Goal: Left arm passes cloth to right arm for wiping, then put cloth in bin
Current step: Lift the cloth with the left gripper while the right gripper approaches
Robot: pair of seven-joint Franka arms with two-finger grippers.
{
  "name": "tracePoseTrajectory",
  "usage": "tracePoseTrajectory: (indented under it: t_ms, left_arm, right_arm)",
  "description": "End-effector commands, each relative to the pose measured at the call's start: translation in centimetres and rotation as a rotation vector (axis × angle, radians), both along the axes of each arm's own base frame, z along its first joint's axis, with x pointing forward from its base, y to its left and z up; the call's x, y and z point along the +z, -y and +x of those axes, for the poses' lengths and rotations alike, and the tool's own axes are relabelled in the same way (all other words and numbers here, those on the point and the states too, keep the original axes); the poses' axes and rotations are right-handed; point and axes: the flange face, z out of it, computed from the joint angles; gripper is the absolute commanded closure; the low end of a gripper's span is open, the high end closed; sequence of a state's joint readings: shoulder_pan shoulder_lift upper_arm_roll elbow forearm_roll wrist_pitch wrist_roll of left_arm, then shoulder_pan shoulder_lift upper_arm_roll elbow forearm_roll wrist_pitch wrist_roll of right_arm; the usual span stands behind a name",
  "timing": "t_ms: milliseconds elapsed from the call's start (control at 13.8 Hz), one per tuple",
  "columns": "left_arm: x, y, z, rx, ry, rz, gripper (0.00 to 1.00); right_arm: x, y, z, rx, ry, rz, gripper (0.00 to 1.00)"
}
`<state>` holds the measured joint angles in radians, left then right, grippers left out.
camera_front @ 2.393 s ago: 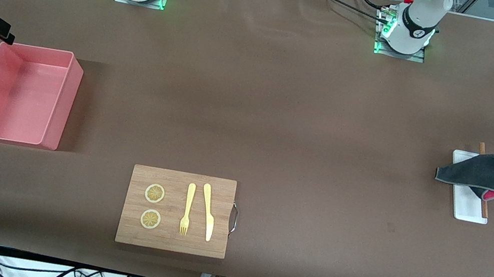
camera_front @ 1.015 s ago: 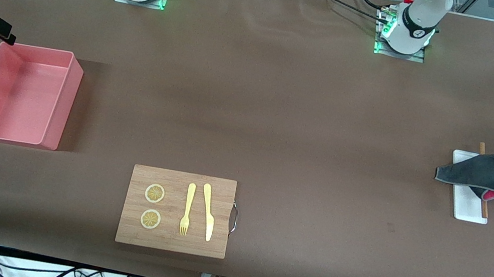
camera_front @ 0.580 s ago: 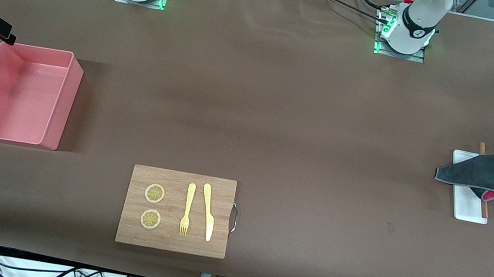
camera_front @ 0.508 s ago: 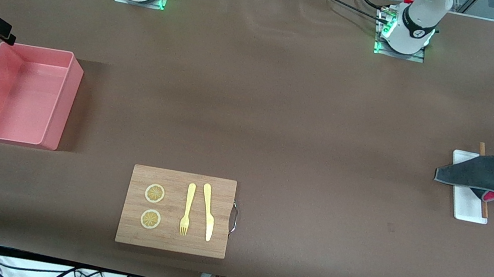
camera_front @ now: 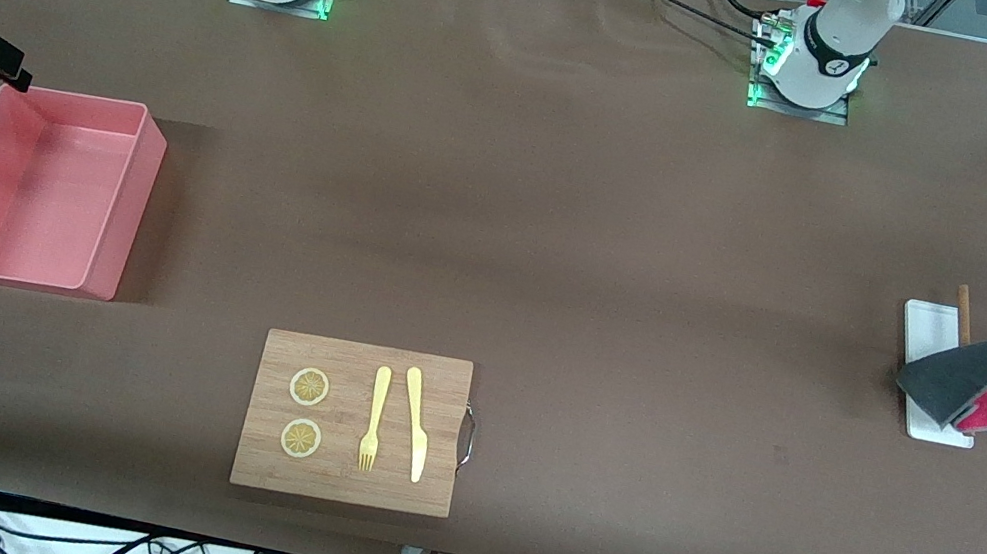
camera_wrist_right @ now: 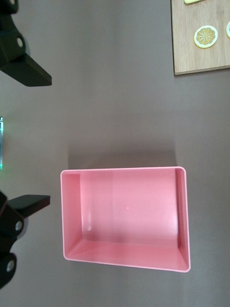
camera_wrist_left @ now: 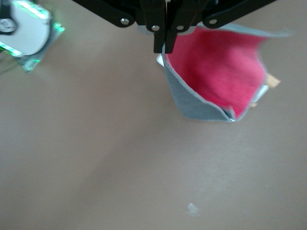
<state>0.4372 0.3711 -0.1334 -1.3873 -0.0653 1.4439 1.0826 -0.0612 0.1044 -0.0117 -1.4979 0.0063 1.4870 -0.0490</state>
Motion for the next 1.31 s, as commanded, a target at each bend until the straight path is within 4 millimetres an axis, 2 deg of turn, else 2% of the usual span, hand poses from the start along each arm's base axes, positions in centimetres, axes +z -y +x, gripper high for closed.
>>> tracePoseTrajectory:
  t_ms: [0, 145, 218, 290, 435, 508, 580, 653, 943, 1088, 1233]
  left_arm:
    - [4.9, 6.8, -0.7, 0.087, -0.046, 0.033, 1.0]
    - [8.4, 13.9, -1.5, 0.171, -0.068, 0.078, 1.0]
    - [9.1, 17.2, -1.7, 0.182, -0.073, 0.086, 1.0]
    - [9.6, 20.3, -1.8, 0.169, -0.078, 0.053, 1.0]
    - [9.8, 24.8, -1.8, 0.164, -0.107, -0.085, 1.0]
    - [9.5, 27.7, -1.7, 0.123, -0.137, -0.18, 1.0]
    - [8.1, 29.5, -1.2, 0.101, -0.184, -0.265, 1.0]
    - [6.9, 32.2, -0.7, 0.066, -0.203, -0.321, 1.0]
    - [5.7, 42.1, 0.2, 0.001, -0.123, -0.489, 1.0]
    - [5.2, 44.8, 0.9, 0.006, -0.075, -0.59, 1.0]
    - [4.4, 48.6, 1.2, -0.009, -0.064, -0.75, 1.0]
  right_arm:
    - [-0.5, 0.2, 1.1, 0.0, 0.024, 0.016, 0.0]
    - [-1.8, 0.2, 1.7, 0.001, 0.008, 0.017, 0.0]
    - [-3.3, 0.1, 2.2, 0.003, -0.024, 0.019, 0.0]
    - [-3.7, 0.2, 2.3, 0.002, -0.029, 0.02, 0.0]
    - [-4.0, -0.4, 2.6, -0.01, -0.023, 0.039, 0.0]
    - [-4.7, -1.3, 3.2, -0.019, -0.018, 0.083, 0.0]
    - [-5.2, -1.9, 3.9, -0.042, 0.0, 0.126, 0.0]
    - [-5.5, -2.4, 4.5, -0.078, 0.018, 0.141, 0.0]
    - [-7.6, -9.8, 6.4, -0.175, 0.05, 0.128, 0.0]
    - [-8.7, -13.7, 7.0, -0.236, 0.071, 0.125, 0.0]
    - [-9.5, -17.3, 7.2, -0.305, 0.087, 0.126, 0.0]
